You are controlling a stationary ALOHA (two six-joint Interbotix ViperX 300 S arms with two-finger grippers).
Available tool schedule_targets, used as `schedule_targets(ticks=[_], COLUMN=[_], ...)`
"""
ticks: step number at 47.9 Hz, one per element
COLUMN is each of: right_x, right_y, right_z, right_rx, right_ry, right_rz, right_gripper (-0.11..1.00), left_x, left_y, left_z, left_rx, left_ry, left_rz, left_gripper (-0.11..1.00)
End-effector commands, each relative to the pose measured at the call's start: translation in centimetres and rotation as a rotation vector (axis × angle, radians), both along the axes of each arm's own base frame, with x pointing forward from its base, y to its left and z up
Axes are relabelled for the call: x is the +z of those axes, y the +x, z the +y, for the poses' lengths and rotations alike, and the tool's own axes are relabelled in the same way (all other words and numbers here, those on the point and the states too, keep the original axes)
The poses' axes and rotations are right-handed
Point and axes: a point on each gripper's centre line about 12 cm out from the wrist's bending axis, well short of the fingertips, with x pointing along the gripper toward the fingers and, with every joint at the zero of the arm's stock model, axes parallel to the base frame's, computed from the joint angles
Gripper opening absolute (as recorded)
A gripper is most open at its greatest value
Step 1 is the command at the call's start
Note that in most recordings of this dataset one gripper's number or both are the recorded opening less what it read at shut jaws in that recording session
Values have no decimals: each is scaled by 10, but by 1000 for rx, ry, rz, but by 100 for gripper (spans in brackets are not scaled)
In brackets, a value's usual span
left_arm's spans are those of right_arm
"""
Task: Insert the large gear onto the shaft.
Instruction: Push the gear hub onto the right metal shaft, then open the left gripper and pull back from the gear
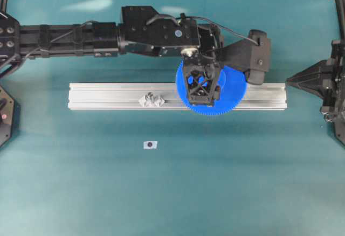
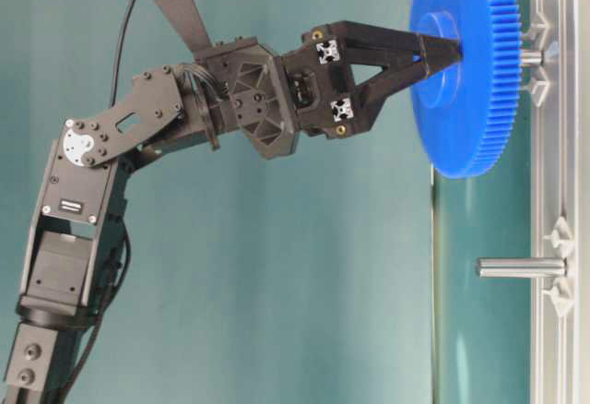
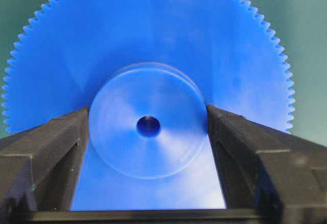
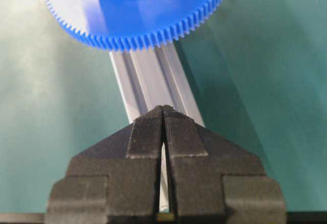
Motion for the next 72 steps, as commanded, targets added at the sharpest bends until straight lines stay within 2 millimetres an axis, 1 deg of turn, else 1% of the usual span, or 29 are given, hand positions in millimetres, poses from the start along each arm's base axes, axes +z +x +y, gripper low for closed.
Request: schedule_targets(ticks=[1,7,25,46,51,58,66,72], right_x=[3,4,5,4,4,5,4,4], right_y=[2,2,1,1,1,1,1,1], right_z=[-1,-1,-1,-1,-1,-1,-1,-1], right_rx=[-10,-9,-10,-8,-9,-10,-9,-10], right_ry=[6,4,4,5,3,4,3,5], right_rz=[-9,-10,-18,-15,-15,-18,-16,-15], right_gripper=[3,3,3,3,3,3,3,3], left_x=[29,31,38,36,40,51,54,61], left_y=[3,5,5,5,5,4,2,-1], left_z=[-4,-7,-10,-11,-11,-10,-10,-11], left_rx=[-11,-16,-11,-12,-9,-8,3,13], left_ry=[12,13,10,10,10,12,9,4], left_rz=[-70,-74,-87,-82,-95,-129,-134,-148], left_gripper=[89,86,85,85,85,85,85,85])
